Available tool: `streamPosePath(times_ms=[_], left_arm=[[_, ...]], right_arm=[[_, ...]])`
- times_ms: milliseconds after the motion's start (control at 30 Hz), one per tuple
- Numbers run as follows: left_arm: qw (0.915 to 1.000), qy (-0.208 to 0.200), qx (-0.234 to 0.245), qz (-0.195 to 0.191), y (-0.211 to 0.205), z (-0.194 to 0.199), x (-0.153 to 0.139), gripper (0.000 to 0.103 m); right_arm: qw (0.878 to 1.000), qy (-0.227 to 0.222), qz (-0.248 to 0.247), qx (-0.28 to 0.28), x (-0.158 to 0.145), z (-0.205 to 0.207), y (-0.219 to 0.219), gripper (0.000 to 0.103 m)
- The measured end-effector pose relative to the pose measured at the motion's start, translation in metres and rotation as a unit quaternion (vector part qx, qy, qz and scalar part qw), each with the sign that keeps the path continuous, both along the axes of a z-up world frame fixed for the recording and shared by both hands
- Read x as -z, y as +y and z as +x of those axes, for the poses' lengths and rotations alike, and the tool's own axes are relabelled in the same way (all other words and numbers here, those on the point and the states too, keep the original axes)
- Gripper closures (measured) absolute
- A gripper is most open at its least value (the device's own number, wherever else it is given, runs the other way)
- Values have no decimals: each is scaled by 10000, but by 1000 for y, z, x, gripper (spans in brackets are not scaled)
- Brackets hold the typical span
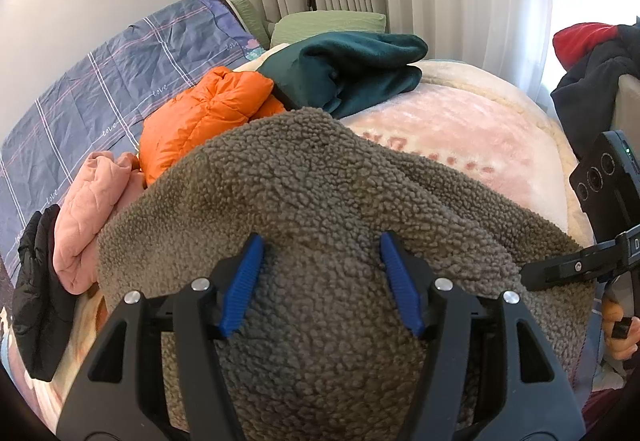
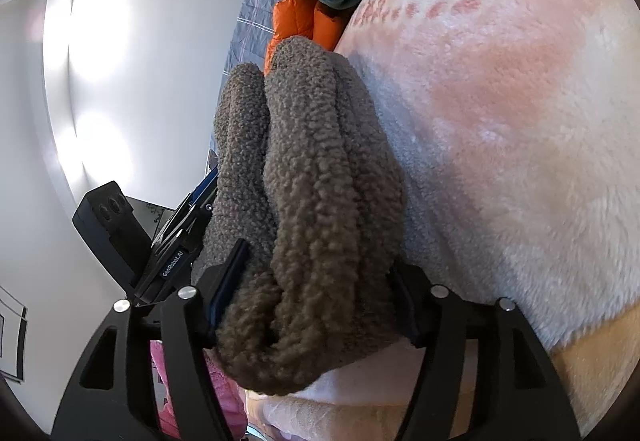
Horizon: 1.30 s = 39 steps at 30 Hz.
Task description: Fold large clothes
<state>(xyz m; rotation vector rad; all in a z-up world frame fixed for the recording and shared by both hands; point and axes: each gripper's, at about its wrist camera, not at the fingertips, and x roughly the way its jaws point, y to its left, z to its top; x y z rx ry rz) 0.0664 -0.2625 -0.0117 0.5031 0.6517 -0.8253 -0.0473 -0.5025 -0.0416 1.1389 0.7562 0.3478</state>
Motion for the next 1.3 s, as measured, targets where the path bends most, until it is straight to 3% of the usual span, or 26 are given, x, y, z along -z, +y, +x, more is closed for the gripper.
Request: streamPosePath(times_ms=[233, 400, 467, 767, 1067, 1233, 1300], left_arm=[[9998, 123, -32, -140, 5, 5, -2, 40], [9997, 177, -83, -167, 4, 7, -1, 38], [9997, 144, -141, -148, 4, 6, -1, 33], [9968, 510, -388, -476, 19, 19, -4, 13], [9965, 507, -426, -501, 21, 18, -7, 10], [9870, 574, -1050, -1071, 69, 40, -21, 5], [9749, 878, -1565, -1316, 101, 65, -15, 5]], right_arm=[[10000, 67, -14, -20, 0, 8, 6, 27], [9995, -24, -304, 39, -8, 5, 7, 40], [9988, -56, -472, 73, -12, 2, 8, 43], [9972, -145, -728, 110, -14, -4, 12, 44], [9968, -147, -774, 145, -16, -5, 13, 43], [9966, -129, -795, 158, -15, -5, 11, 43], [9965, -131, -814, 161, -15, -4, 11, 43]])
